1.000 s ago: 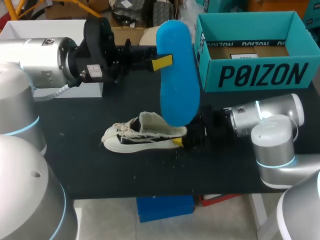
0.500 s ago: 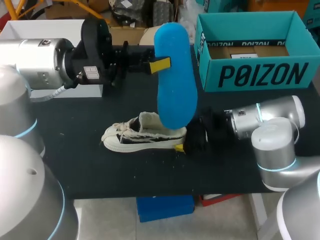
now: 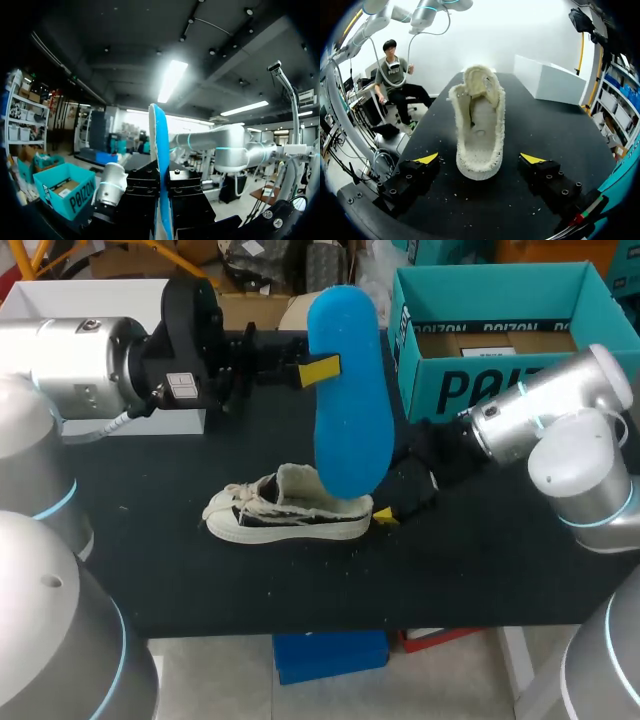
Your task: Take the shoe out of the shoebox, open the shoe tongue, remove and reinsert the insole, then place the shoe into the shoebox
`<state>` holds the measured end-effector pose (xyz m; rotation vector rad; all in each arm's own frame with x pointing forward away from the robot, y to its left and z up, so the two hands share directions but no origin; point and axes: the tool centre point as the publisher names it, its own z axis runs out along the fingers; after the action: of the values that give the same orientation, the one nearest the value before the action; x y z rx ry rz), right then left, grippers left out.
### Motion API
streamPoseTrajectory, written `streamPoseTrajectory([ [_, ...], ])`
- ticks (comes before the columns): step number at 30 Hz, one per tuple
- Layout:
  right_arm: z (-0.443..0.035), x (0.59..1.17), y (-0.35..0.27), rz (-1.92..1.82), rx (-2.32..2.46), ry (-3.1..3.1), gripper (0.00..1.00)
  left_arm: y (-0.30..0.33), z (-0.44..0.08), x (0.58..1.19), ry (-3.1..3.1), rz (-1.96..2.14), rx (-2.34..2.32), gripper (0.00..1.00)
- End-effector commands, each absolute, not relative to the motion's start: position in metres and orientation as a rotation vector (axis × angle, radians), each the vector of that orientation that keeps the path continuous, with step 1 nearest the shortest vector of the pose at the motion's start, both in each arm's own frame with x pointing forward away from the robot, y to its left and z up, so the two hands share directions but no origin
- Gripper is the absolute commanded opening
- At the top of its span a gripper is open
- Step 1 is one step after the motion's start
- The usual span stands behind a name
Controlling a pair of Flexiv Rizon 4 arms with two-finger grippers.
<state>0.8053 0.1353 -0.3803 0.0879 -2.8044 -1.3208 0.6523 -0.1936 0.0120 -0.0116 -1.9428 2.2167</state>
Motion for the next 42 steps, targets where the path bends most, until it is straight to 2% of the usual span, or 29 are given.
streamPoseTrajectory([
  [1,-0.358,0.809,0.130,-0.812,0.160,-2.990,1.00,-0.194,0.011,0.651,-1.947,2.215,-0.008,0.00],
  [12,-0.349,0.805,0.138,-0.480,0.132,-3.109,1.00,-0.194,0.011,0.651,-1.947,2.215,-0.008,0.00],
  [27,-0.344,0.806,0.145,-0.519,0.203,-3.181,1.00,-0.194,0.011,0.651,-1.947,2.215,-0.008,0.00],
  [42,-0.348,0.793,0.157,-0.037,0.045,-3.176,1.00,-0.194,0.011,0.651,-1.947,2.215,-0.008,0.00],
])
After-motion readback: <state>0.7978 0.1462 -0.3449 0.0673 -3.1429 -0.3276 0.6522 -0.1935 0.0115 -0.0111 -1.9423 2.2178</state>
